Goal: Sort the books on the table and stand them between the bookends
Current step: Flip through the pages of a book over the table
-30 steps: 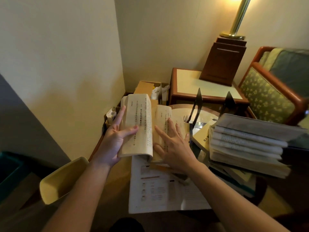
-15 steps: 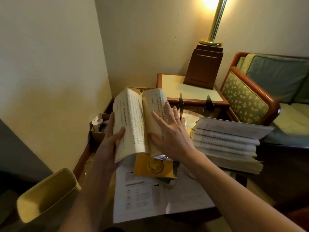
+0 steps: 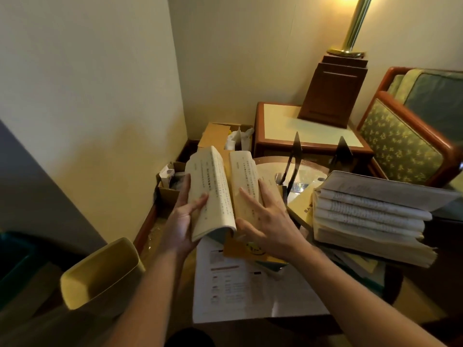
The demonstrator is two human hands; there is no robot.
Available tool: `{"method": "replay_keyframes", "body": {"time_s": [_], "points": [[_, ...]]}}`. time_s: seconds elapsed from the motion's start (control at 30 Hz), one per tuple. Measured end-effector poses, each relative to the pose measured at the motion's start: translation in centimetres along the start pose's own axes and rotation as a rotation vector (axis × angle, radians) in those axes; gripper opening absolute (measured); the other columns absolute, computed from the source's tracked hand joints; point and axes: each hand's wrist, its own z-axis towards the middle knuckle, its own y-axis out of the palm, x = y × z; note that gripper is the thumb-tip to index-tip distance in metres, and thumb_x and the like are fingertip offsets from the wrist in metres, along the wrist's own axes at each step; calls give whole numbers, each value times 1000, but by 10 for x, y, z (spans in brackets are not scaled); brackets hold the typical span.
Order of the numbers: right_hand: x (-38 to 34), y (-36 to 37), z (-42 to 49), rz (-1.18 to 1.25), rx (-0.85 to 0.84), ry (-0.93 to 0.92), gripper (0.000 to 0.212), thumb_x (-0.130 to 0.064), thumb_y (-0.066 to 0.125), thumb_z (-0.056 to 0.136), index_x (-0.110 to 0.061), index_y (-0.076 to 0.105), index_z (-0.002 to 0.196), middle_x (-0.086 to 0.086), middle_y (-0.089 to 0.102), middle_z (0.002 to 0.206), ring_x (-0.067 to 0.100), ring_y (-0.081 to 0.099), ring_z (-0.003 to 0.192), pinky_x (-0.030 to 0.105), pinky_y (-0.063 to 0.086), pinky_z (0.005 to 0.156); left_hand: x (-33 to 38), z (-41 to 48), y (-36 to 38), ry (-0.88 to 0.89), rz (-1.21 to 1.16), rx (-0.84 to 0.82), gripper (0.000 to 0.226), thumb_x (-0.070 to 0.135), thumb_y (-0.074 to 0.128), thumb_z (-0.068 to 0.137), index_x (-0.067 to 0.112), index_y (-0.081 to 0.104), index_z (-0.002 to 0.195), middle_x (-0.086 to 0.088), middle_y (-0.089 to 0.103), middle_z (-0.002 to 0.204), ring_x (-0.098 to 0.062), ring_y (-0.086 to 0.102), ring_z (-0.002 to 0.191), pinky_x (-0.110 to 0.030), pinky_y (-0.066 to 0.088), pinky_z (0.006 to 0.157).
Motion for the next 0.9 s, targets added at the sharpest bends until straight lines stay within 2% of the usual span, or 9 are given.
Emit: {"method": "replay_keyframes", "body": {"time_s": [0.13, 0.23, 0.4, 0.5, 0.6, 0.67, 0.7, 0.8, 0.9], "points": [[0, 11, -1, 17, -67, 60, 64, -74, 28, 93, -56, 13, 152, -9, -19, 165, 26, -10, 153, 58, 4, 121, 5, -7, 0, 40, 210, 12, 84, 13, 69, 84, 53, 34, 148, 2, 60, 137, -25, 62, 122, -53, 54, 96], [-1, 20, 1, -65, -84, 68, 61, -72, 24, 95, -56, 11, 152, -2, -15, 166, 28, -11, 153, 58, -5, 122, 4, -10, -1, 46, 260, 8, 88, 10, 69, 83, 50, 30, 151, 2, 59, 139, -24, 61, 123, -52, 53, 98], [-5, 21, 4, 14, -63, 115, 60, -72, 27, 95, -56, 18, 151, -4, -12, 167, 27, -10, 153, 58, -5, 121, 18, -15, 5, 78, 283, 18, 82, 9, 69, 85, 55, 38, 146, 3, 59, 136, -23, 63, 119, -52, 55, 95], [-7, 14, 4, 220, -19, 123, 67, -87, 28, 82, -65, 22, 145, -18, -8, 164, 27, 0, 154, 64, 21, 118, 41, -16, 26, 114, 261, 9, 70, 5, 65, 89, 53, 51, 138, 5, 61, 132, -25, 63, 117, -50, 57, 90], [-17, 0, 2, 464, 82, 94, 76, -92, 32, 74, -66, 23, 145, -24, -4, 163, 21, 14, 151, 46, 48, 107, 65, -14, 54, 153, 294, -16, 62, 7, 65, 89, 50, 58, 133, 6, 62, 131, -28, 60, 117, -55, 56, 91], [-29, -17, -1, 556, 183, 55, 65, -75, 39, 87, -57, 26, 149, -20, -1, 164, 11, 17, 143, 15, 50, 92, 77, -11, 74, 173, 306, -25, 60, 8, 67, 89, 49, 59, 132, 7, 62, 129, -28, 60, 115, -51, 58, 85], [-32, -26, -2, 578, 231, 48, 58, -62, 41, 95, -54, 27, 150, -20, -1, 164, 9, 18, 141, 9, 47, 85, 82, -10, 84, 187, 312, -30, 59, 9, 68, 89, 50, 60, 131, 7, 62, 129, -29, 60, 115, -49, 58, 83], [-30, -49, -1, 590, 368, 41, 51, -48, 45, 101, -53, 29, 150, -21, 0, 163, 18, 19, 147, 23, 48, 97, 90, -6, 111, 214, 303, -73, 58, 10, 67, 89, 50, 60, 131, 6, 63, 128, -30, 59, 115, -49, 56, 83], [-21, -72, -3, 580, 432, 22, 55, -58, 48, 95, -58, 30, 147, -23, 4, 162, 24, 25, 147, 45, 54, 99, 90, -3, 128, 215, 249, -149, 59, 10, 64, 89, 47, 57, 135, 4, 65, 126, -29, 61, 114, -46, 57, 80]]}}
